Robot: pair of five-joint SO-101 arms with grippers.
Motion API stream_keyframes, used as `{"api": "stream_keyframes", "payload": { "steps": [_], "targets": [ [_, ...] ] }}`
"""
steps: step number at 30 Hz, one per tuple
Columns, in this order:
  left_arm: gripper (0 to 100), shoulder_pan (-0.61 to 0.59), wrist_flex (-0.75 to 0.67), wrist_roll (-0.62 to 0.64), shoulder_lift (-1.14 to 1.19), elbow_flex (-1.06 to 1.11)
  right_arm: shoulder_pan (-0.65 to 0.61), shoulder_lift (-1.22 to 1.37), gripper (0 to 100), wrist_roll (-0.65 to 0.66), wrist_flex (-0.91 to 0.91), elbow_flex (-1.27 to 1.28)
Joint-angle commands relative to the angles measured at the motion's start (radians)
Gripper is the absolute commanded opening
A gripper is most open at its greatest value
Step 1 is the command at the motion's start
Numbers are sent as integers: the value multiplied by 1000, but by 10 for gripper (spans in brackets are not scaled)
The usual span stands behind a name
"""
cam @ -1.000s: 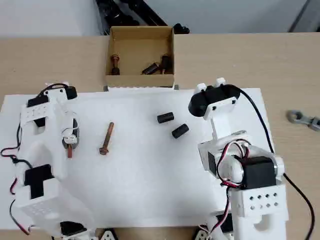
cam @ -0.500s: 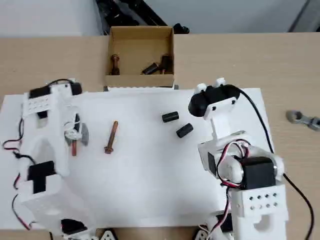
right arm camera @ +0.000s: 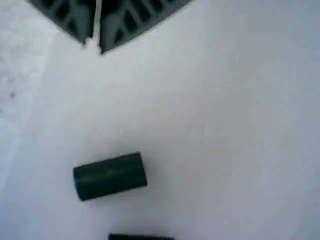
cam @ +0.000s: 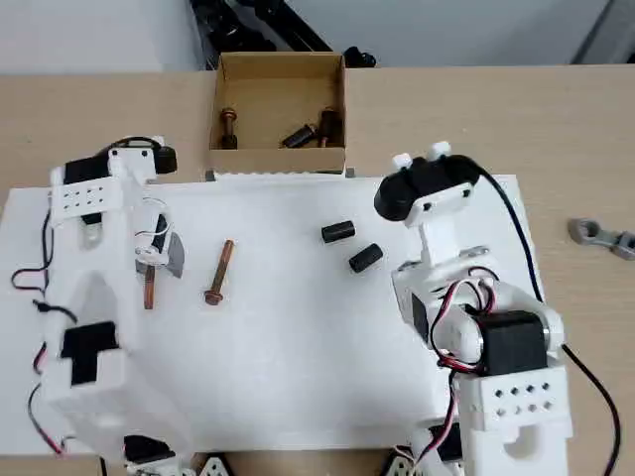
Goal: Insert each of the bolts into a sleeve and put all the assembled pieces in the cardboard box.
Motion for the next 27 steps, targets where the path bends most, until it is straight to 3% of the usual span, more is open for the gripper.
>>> {"api": "stream_keyframes", "payload": {
  "steps": [1,7,12,16,22,27],
  "targets": [
    [181,-18,-83,-2,58,-41,4,1,4,2,-88,-3],
    [181,-20,-106,25,100,-39,-47,176,5,-17,-153,-21],
    [181,-21,-106,26,101,-38,-110,417,5,25,-130,-203],
    [165,-21,-100,26,110,-31,-107,647,5,32,-10,-459],
    [24,-17,-106,23,110,7,-110,938,9,43,213,-859],
    [6,-23,-144,23,101,81,-111,1056,56,169,255,-1003]
  ]
}}
